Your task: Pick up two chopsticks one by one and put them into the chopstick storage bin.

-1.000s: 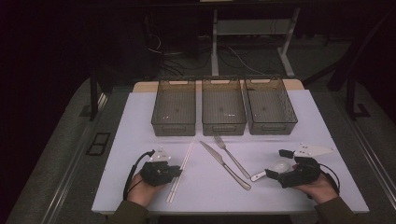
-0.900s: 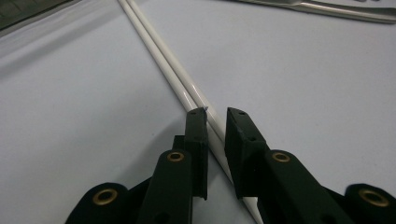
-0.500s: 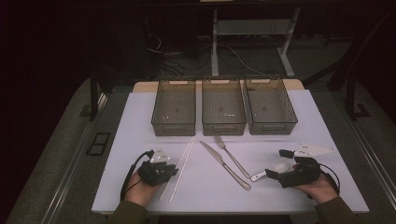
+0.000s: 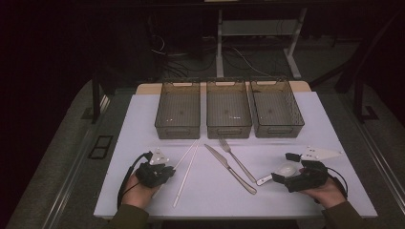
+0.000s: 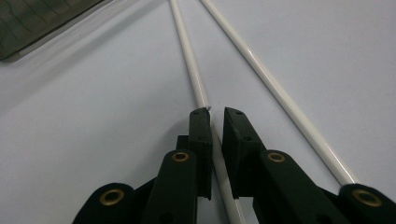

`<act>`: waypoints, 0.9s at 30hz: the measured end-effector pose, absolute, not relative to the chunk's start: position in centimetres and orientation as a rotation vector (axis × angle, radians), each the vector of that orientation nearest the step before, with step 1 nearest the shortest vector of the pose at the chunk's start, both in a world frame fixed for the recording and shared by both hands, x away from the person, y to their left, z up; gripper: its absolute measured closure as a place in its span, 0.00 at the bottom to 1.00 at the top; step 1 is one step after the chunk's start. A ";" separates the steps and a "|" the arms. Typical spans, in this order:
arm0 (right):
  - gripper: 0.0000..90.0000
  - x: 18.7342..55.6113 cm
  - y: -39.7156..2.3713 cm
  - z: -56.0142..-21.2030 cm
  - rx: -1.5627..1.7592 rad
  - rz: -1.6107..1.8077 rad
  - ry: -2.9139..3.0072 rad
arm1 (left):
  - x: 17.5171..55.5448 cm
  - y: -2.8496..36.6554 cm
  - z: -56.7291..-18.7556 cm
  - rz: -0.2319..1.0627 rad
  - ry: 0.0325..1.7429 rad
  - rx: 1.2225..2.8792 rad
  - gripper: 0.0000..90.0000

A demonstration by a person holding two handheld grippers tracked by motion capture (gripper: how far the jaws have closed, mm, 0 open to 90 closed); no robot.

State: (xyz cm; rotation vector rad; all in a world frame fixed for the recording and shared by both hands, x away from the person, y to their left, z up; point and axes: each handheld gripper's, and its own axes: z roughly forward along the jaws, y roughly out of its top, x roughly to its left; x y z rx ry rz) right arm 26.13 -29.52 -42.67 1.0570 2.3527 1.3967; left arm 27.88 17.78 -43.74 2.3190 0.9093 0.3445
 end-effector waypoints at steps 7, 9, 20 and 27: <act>0.02 26.2 -29.5 -42.7 1.053 1.395 2.354 | 28.3 17.8 -43.9 0.323 0.930 2.297 0.89; 0.02 26.2 -29.5 -42.7 1.053 1.393 2.354 | 28.4 17.9 -44.0 0.311 0.945 2.278 0.89; 0.02 26.1 -29.5 -42.7 1.054 1.393 2.354 | 28.3 18.3 -44.5 0.258 1.044 2.172 0.89; 0.02 26.1 -29.4 -42.7 1.053 1.391 2.358 | 28.4 18.2 -44.2 0.262 1.055 2.197 0.92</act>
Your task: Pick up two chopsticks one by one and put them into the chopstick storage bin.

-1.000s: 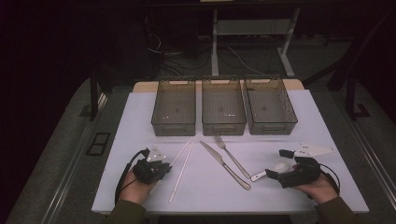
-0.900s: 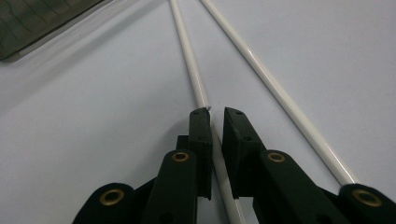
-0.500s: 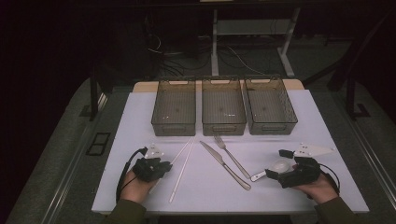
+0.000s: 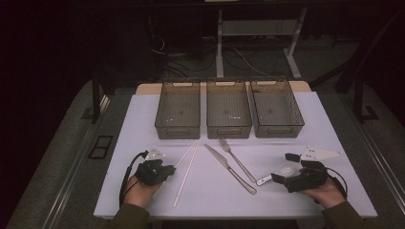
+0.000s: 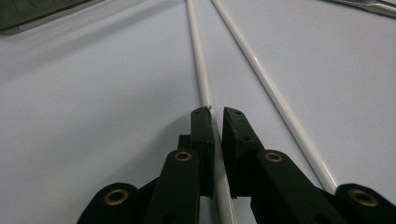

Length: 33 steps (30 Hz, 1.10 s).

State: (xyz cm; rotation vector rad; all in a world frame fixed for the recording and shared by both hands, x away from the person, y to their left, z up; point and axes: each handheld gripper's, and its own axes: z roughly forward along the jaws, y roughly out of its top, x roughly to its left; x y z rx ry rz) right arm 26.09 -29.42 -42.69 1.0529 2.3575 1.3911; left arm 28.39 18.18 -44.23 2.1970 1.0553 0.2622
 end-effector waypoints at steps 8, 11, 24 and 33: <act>0.02 26.1 -29.4 -42.7 1.052 1.393 2.358 | 28.4 18.0 -44.0 0.235 1.038 2.211 0.94; 0.02 26.1 -29.5 -42.7 1.053 1.393 2.358 | 28.3 17.8 -43.8 0.245 1.028 2.202 0.94; 0.02 26.1 -29.4 -42.7 1.051 1.398 2.357 | 28.1 18.2 -42.6 0.278 0.979 2.201 0.94; 0.02 26.1 -29.5 -42.6 1.055 1.404 2.347 | 28.0 18.1 -41.7 0.290 0.940 2.203 0.94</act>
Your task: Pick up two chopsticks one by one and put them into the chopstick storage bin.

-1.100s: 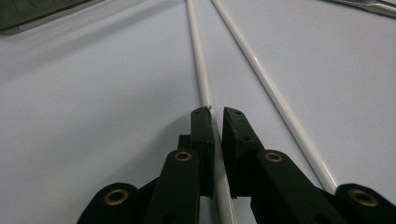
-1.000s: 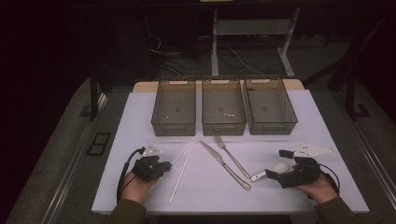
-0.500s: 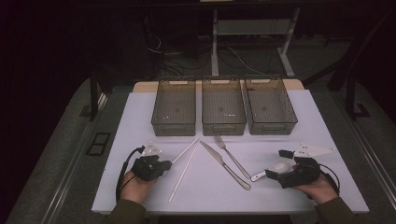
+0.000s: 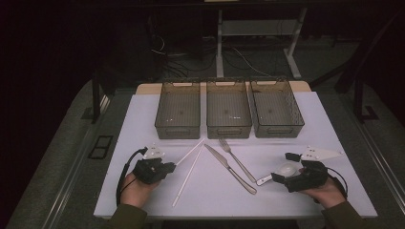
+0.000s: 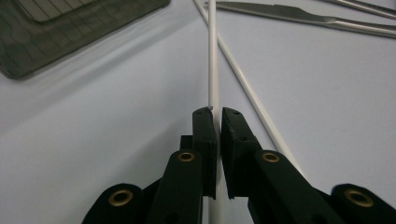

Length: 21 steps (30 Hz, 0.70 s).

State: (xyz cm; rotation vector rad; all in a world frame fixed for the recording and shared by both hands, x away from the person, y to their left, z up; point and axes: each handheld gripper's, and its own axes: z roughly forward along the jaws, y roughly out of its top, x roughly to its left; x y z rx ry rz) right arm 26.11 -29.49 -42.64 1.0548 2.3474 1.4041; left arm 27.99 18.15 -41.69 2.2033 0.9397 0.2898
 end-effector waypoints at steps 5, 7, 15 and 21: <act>0.02 26.1 -29.4 -42.7 1.052 1.407 2.346 | 28.2 18.0 -40.7 0.298 0.897 2.208 0.94; 0.02 26.1 -29.4 -42.8 1.048 1.412 2.342 | 28.3 18.0 -40.5 0.294 0.889 2.206 0.94; 0.02 26.4 -29.0 -43.3 1.052 1.410 2.337 | 28.9 17.5 -38.9 0.294 0.824 2.186 0.94; 0.02 26.5 -29.0 -43.5 1.053 1.383 2.344 | 29.3 17.2 -38.0 0.291 0.799 2.186 0.94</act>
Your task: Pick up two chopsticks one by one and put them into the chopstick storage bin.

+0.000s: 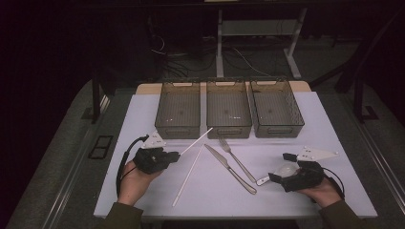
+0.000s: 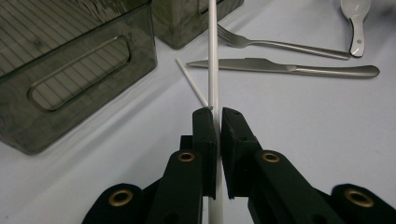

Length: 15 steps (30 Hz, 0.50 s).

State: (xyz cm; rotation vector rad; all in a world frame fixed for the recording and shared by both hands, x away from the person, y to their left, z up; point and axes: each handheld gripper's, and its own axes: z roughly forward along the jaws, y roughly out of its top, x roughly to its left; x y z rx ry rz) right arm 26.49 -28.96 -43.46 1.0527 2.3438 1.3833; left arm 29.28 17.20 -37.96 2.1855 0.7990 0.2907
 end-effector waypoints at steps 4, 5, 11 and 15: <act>0.02 26.5 -29.0 -43.5 1.060 1.376 2.336 | 29.6 17.0 -37.7 0.298 0.789 2.180 0.94; 0.02 26.5 -29.0 -43.5 1.060 1.376 2.340 | 29.7 17.0 -37.6 0.295 0.786 2.180 0.94; 0.02 26.5 -29.0 -43.5 1.057 1.377 2.337 | 30.5 16.6 -37.0 0.314 0.775 2.165 0.94; 0.02 26.5 -29.0 -43.5 1.058 1.375 2.330 | 31.2 16.4 -36.5 0.338 0.774 2.150 0.94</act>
